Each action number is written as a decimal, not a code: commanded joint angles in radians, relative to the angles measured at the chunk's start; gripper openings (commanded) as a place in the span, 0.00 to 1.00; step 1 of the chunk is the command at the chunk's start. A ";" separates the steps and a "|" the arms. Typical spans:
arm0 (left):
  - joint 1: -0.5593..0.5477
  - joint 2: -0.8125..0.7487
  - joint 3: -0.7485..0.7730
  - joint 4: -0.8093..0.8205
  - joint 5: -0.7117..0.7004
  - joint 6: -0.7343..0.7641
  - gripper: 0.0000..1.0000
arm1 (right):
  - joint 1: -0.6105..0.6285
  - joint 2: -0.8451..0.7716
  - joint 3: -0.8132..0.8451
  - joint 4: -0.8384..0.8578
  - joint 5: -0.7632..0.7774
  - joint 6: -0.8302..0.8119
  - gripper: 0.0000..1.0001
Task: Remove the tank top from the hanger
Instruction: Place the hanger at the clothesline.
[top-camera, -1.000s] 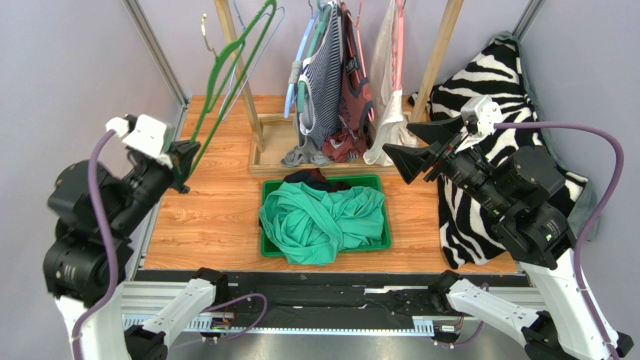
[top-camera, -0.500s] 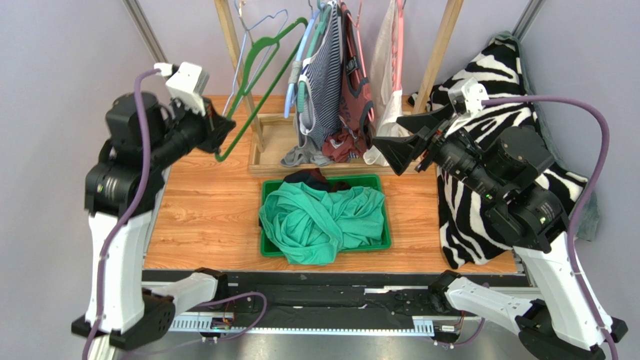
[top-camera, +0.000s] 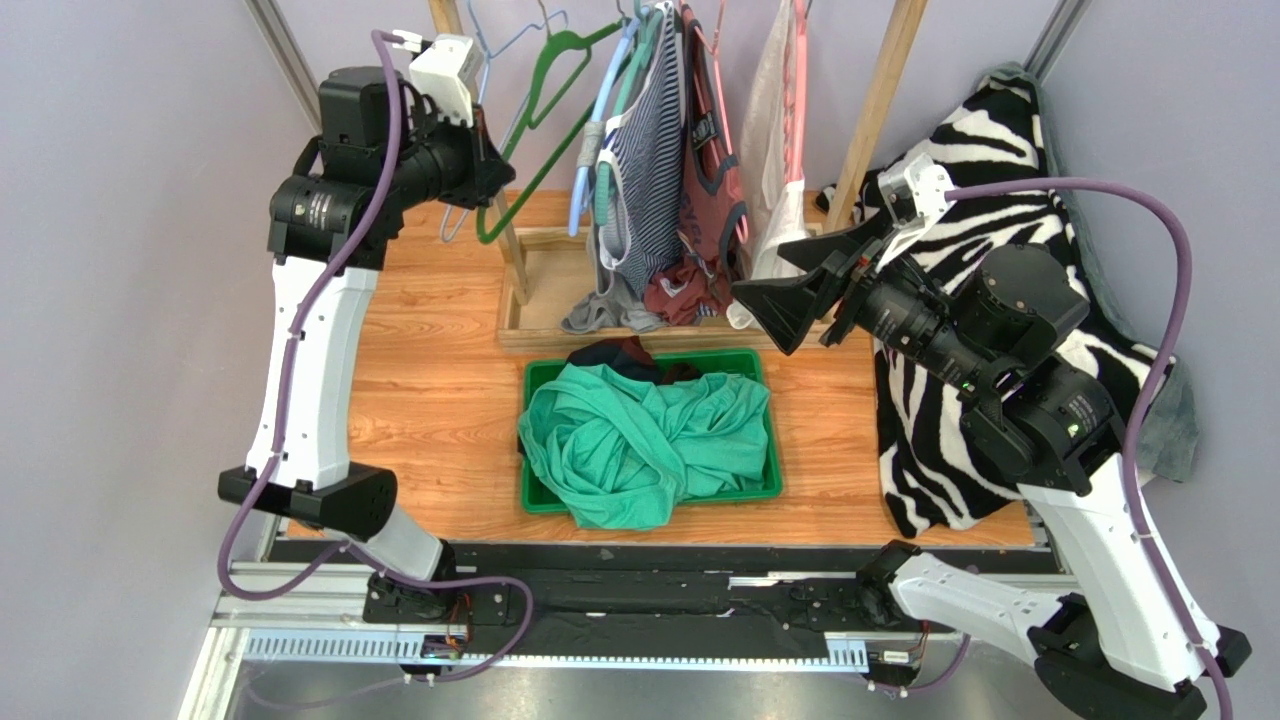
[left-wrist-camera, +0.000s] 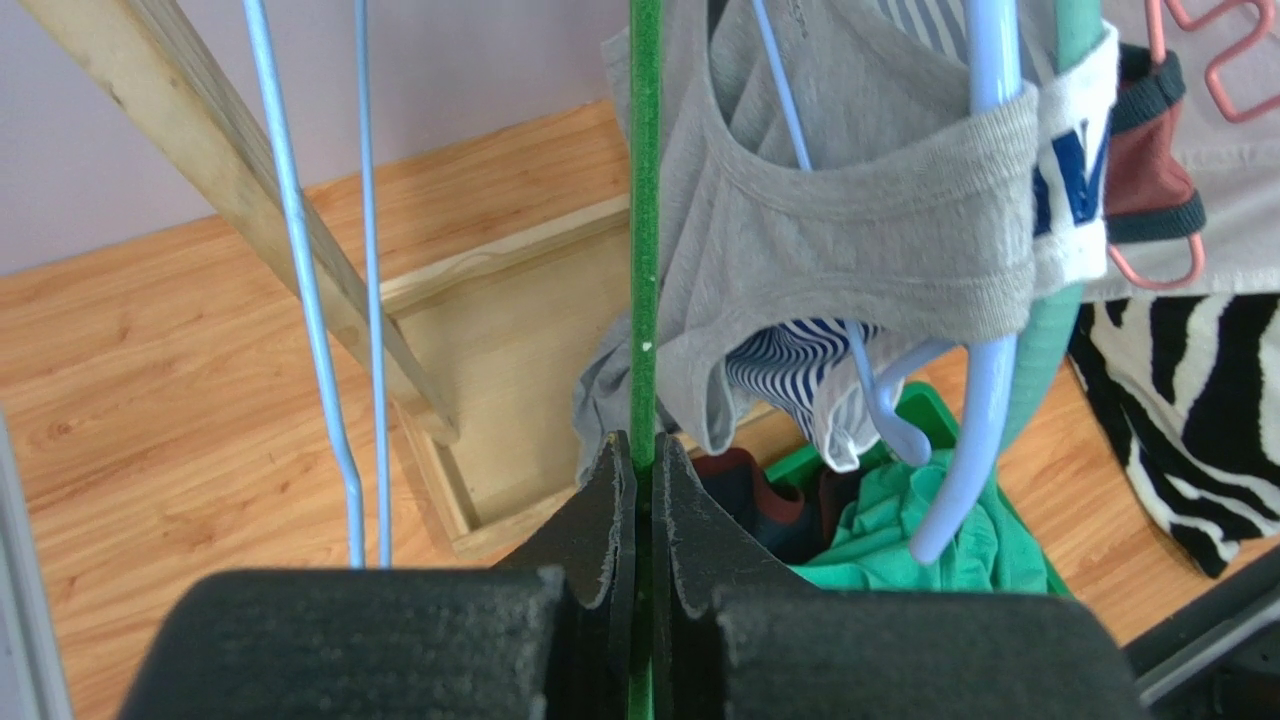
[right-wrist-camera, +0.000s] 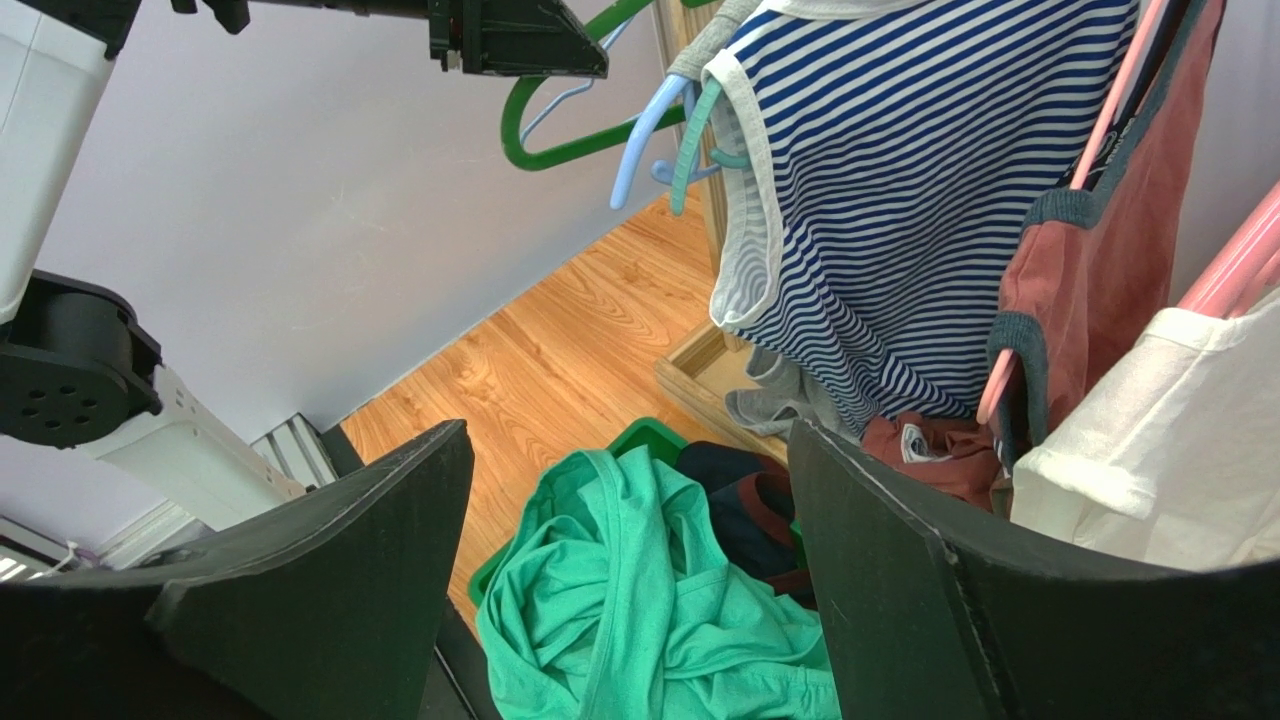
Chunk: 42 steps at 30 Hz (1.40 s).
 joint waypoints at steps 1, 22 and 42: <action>0.004 0.013 0.096 0.049 -0.030 0.038 0.00 | -0.004 -0.011 -0.022 0.026 -0.019 0.012 0.82; 0.004 -0.059 -0.076 0.036 -0.115 0.119 0.14 | -0.004 0.220 0.166 0.210 -0.077 0.119 0.83; 0.004 -0.375 -0.223 0.038 -0.069 0.191 0.98 | 0.131 0.796 0.748 0.083 0.122 0.266 1.00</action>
